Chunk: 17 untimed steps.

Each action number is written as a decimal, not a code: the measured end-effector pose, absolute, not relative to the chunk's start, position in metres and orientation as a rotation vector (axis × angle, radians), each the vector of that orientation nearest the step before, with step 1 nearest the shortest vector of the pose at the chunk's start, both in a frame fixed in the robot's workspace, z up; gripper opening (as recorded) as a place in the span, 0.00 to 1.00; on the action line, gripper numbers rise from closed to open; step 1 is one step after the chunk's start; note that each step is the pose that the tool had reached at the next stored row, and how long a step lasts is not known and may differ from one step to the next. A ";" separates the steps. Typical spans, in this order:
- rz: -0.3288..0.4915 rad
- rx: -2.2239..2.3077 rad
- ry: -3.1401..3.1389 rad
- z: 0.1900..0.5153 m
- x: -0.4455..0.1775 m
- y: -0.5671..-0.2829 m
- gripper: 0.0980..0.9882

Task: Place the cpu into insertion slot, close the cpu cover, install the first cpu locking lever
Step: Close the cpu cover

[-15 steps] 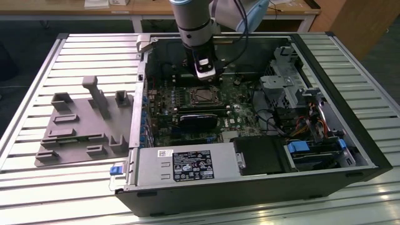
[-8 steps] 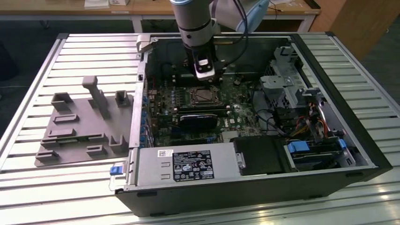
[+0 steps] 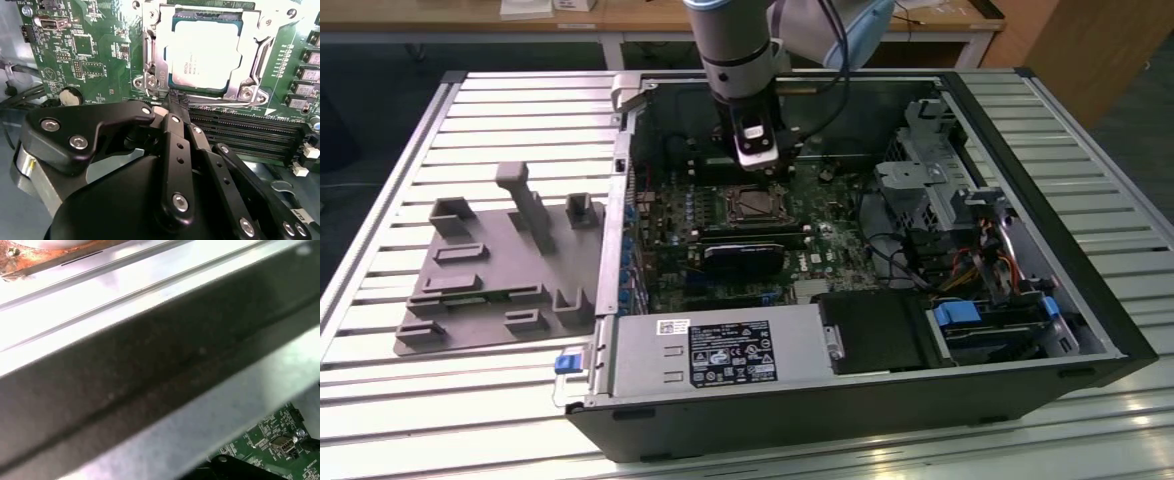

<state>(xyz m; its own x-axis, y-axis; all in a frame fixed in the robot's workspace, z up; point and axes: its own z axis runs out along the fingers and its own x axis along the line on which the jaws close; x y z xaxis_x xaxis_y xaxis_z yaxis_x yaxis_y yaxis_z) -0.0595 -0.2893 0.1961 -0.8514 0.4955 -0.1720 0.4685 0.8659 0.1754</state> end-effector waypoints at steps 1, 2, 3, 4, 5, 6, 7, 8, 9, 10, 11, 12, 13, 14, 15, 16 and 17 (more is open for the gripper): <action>0.188 0.740 2.828 0.196 -0.060 -0.289 0.00; 0.188 0.740 2.828 0.196 -0.060 -0.288 0.00; 0.187 0.740 2.828 0.196 -0.060 -0.287 0.00; 0.188 0.740 2.827 0.196 -0.060 -0.287 0.00; 0.187 0.740 2.827 0.196 -0.060 -0.286 0.00; 0.187 0.740 2.827 0.196 -0.060 -0.286 0.00; 0.187 0.740 2.828 0.196 -0.060 -0.286 0.00; 0.187 0.740 2.827 0.196 -0.060 -0.286 0.00; 0.187 0.740 2.828 0.196 -0.060 -0.286 0.00; 0.187 0.740 2.827 0.196 -0.060 -0.286 0.00; 0.187 0.740 2.827 0.196 -0.060 -0.286 0.00; 0.187 0.740 2.828 0.196 -0.060 -0.286 0.00; 0.187 0.740 2.827 0.196 -0.060 -0.286 0.00; 0.187 0.740 2.827 0.196 -0.060 -0.286 0.00; 0.187 0.740 2.827 0.196 -0.060 -0.286 0.00; 0.187 0.740 2.827 0.196 -0.060 -0.286 0.00; 0.187 0.740 2.827 0.196 -0.060 -0.286 0.00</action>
